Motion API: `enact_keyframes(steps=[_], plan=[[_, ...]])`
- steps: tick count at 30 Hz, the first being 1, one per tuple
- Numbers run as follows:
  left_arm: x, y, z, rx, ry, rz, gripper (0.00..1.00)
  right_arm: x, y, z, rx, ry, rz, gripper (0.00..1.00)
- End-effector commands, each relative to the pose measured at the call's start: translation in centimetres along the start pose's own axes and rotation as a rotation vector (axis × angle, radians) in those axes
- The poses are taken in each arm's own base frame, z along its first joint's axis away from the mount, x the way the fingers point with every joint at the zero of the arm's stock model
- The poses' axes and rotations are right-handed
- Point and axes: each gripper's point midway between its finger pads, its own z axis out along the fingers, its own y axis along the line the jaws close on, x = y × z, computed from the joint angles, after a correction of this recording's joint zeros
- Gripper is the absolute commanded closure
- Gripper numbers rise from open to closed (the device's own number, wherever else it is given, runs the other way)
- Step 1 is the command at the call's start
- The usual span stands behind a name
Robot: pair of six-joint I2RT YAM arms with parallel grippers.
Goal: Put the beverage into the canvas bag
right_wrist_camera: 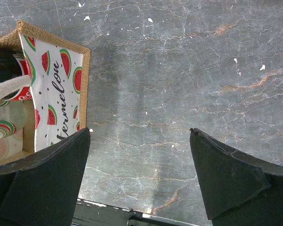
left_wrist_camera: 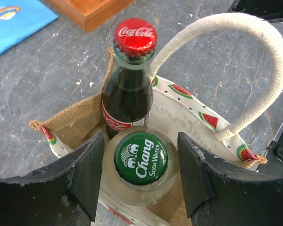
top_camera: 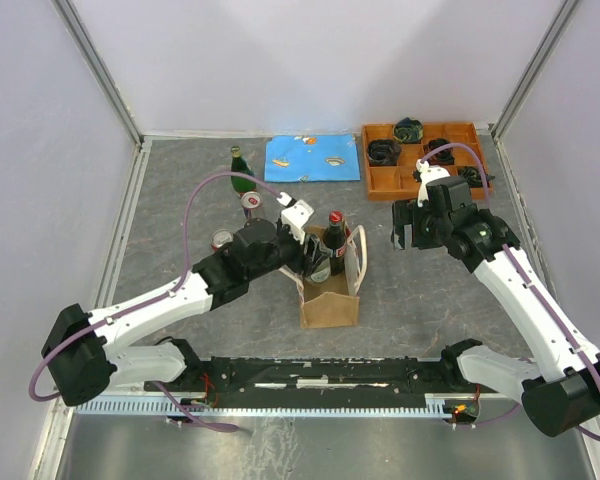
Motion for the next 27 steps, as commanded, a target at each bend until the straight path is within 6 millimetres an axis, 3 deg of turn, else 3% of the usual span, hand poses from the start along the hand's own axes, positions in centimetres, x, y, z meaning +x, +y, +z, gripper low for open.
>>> enact_keyframes(steps=[1, 9, 27], plan=[[-9.1, -0.6, -1.0, -0.005, -0.341, 0.131, 0.97, -0.7, -0.1, -0.3, 0.005, -0.034, -0.005, 0.06], [-7.1, 0.7, 0.1, -0.060, -0.336, 0.217, 0.97, -0.6, 0.0, -0.1, 0.002, -0.032, -0.004, 0.06], [-3.2, 2.8, 2.3, -0.149, -0.308, 0.211, 0.97, -0.3, 0.2, 0.4, -0.007, -0.012, -0.006, 0.06]])
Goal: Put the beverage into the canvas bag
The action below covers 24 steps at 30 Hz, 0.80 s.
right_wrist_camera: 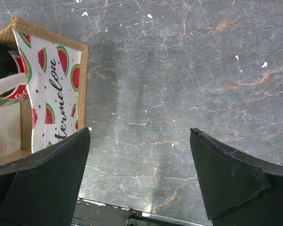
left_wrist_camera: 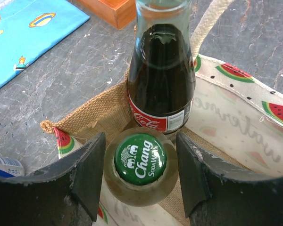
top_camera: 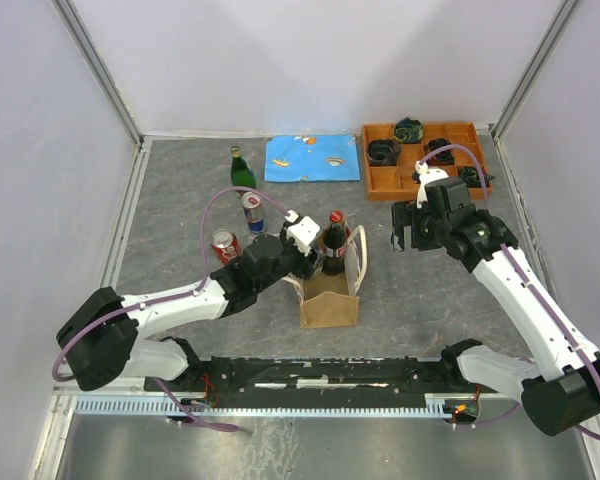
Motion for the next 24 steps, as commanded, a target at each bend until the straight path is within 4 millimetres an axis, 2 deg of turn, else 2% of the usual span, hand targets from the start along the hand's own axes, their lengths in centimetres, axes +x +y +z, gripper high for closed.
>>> enact_keyframes(steps=[1, 18, 19, 20, 22, 24], plan=[[-6.9, 1.3, 0.2, -0.065, -0.257, 0.006, 0.97, -0.8, 0.3, 0.2, -0.011, -0.024, -0.006, 0.06], [-1.9, -0.9, 0.9, 0.038, -0.131, -0.025, 0.97, -0.7, 0.3, 0.4, -0.010, -0.015, -0.006, 0.06], [-1.7, -1.0, 0.9, 0.046, -0.122, -0.023, 0.92, -0.6, 0.3, 0.4, -0.011, -0.014, -0.006, 0.06], [-1.7, -1.2, 0.9, 0.053, -0.117, -0.021, 0.82, -0.7, 0.4, 0.4, -0.012, -0.016, -0.006, 0.06], [-1.7, -1.3, 0.9, 0.060, -0.111, -0.019, 0.56, -0.7, 0.4, 0.4, -0.012, -0.014, -0.006, 0.06], [-1.6, -1.3, 0.9, 0.064, -0.106, -0.017, 0.36, -0.7, 0.4, 0.4, -0.012, -0.015, -0.006, 0.06]])
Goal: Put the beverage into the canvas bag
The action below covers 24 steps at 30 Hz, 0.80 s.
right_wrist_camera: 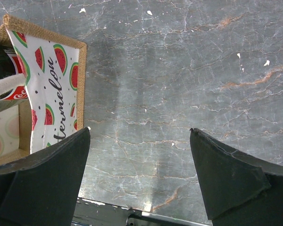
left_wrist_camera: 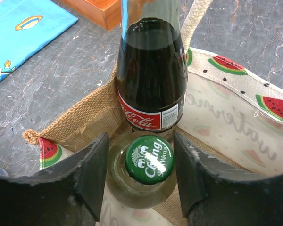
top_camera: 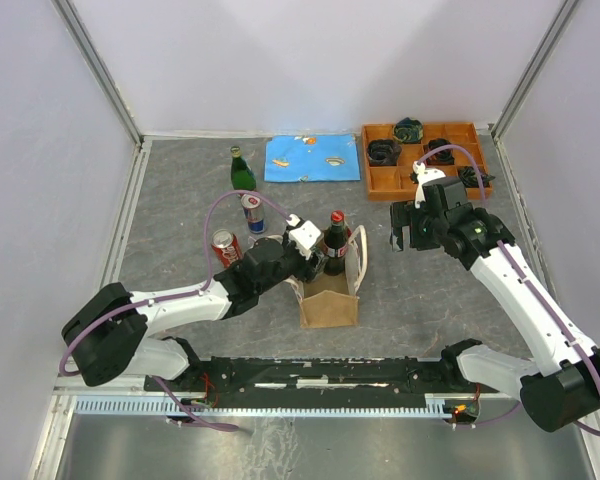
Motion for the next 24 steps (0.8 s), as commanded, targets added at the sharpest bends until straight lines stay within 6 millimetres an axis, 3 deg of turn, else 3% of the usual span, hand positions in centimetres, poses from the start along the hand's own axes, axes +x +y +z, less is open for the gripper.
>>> enact_keyframes(steps=[1, 5, 12, 14, 20, 24], plan=[[-2.7, -0.4, 0.3, 0.024, -0.085, -0.012, 0.30, -0.9, 0.4, -0.1, -0.016, -0.035, -0.005, 0.06], [-2.5, -0.4, 0.3, 0.023, -0.077, -0.008, 0.21, -1.0, 0.3, -0.2, -0.016, -0.038, -0.004, 0.06], [-2.5, -0.1, 0.2, 0.008, -0.078, -0.002, 0.23, -0.9, 0.3, -0.3, -0.016, -0.038, -0.004, 0.06], [-2.6, 0.0, 0.1, 0.000, -0.080, 0.000, 0.36, -1.0, 0.4, -0.3, -0.018, -0.041, -0.004, 0.06], [-3.2, 0.1, 0.0, -0.001, -0.099, 0.002, 0.95, -0.9, 0.4, -0.2, -0.018, -0.037, -0.005, 0.06], [-3.5, 0.2, 0.0, -0.011, -0.108, 0.003, 0.97, -1.0, 0.4, -0.2, -0.020, -0.039, -0.006, 0.06]])
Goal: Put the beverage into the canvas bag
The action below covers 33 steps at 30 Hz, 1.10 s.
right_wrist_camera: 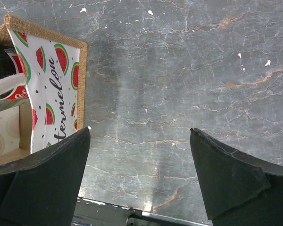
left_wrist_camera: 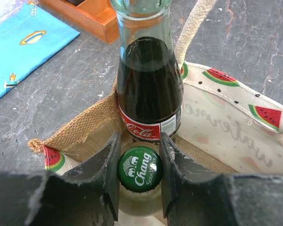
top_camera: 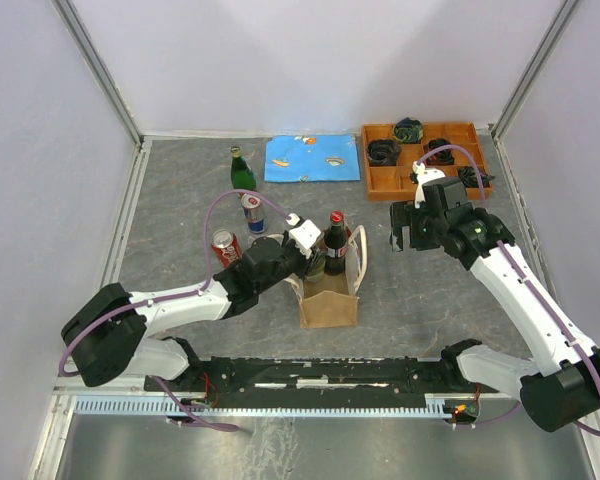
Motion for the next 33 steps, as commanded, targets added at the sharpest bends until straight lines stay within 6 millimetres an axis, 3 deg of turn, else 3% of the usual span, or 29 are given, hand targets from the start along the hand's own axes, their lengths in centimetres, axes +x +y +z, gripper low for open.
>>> enact_keyframes(steps=[1, 9, 14, 19, 23, 33], plan=[[-2.4, 0.7, 0.0, -0.036, -0.069, -0.003, 0.97, -1.0, 0.4, -0.2, -0.018, -0.040, -0.006, 0.06], [-2.2, 2.1, 0.1, -0.110, -0.067, 0.034, 0.94, -1.0, 0.4, -0.1, -0.018, -0.037, -0.006, 0.06], [-2.5, 2.3, 0.1, -0.123, -0.065, 0.032, 0.50, -1.0, 0.4, -0.1, -0.017, -0.036, -0.006, 0.06], [-3.8, 2.4, 0.0, -0.127, -0.078, 0.020, 0.24, -1.1, 0.5, 0.0, -0.023, -0.038, -0.006, 0.06], [-5.3, 2.5, -0.1, -0.131, -0.102, -0.005, 0.16, -1.1, 0.6, 0.1, -0.027, -0.036, -0.004, 0.06], [-11.3, 3.1, -2.2, -0.155, -0.207, -0.091, 0.14, -1.1, 0.8, 0.3, -0.032, -0.032, -0.004, 0.06]])
